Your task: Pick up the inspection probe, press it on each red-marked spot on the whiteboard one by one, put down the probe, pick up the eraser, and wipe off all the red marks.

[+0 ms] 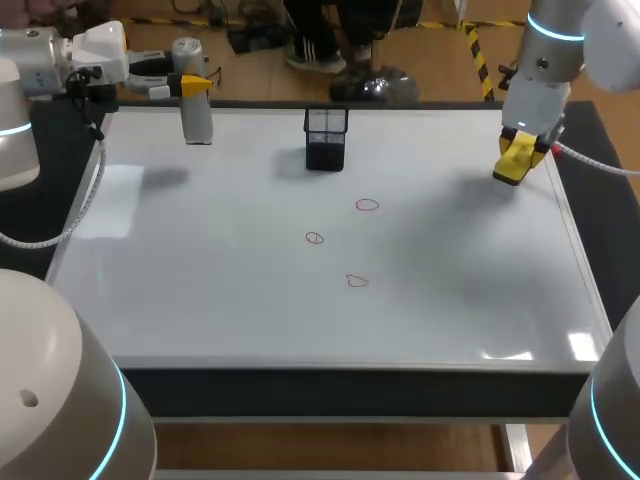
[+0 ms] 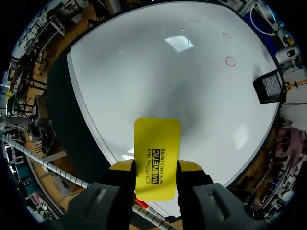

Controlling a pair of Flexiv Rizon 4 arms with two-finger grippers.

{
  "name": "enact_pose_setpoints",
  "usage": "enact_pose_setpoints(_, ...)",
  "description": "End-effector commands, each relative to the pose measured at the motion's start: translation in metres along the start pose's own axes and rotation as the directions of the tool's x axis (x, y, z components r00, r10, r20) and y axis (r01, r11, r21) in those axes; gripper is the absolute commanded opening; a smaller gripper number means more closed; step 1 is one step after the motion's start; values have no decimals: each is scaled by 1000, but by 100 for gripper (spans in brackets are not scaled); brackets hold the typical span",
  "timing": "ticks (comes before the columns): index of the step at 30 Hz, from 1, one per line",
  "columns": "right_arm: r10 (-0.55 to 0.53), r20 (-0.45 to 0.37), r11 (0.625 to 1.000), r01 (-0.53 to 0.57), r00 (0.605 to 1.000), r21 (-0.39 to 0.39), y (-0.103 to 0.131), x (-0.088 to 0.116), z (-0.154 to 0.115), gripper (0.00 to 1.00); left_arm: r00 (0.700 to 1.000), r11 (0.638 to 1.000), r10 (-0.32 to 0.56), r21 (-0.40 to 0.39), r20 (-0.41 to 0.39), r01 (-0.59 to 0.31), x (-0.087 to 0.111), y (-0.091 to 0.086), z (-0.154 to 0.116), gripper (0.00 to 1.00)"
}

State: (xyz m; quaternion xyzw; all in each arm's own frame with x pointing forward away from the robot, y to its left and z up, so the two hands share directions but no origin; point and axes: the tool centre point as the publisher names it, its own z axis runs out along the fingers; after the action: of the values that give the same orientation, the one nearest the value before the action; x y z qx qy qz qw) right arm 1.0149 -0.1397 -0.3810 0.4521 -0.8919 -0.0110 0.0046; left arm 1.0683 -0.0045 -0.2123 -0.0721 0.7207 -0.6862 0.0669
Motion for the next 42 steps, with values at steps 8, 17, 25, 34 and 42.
enact_pose_setpoints(8,-1,-1,1000,1,1000,2,0,1,-1,0,1000,1000,1,1,1,-1,1,-1,0,0)
enact_pose_setpoints(17,-1,-1,1000,1,1000,2,0,1,-1,0,998,999,31,12,-58,-30,37,-6,25,0)
enact_pose_setpoints(25,-1,-1,1000,1,1000,2,0,1,-1,0,992,999,37,19,-118,-35,96,-5,68,0)
enact_pose_setpoints(34,-1,-1,1000,1,1000,2,0,1,-1,0,994,998,37,49,-101,-32,152,-8,99,0)
enact_pose_setpoints(42,-1,-1,1000,1,1000,2,0,1,-1,0,997,996,29,82,-74,-23,188,-4,117,0)
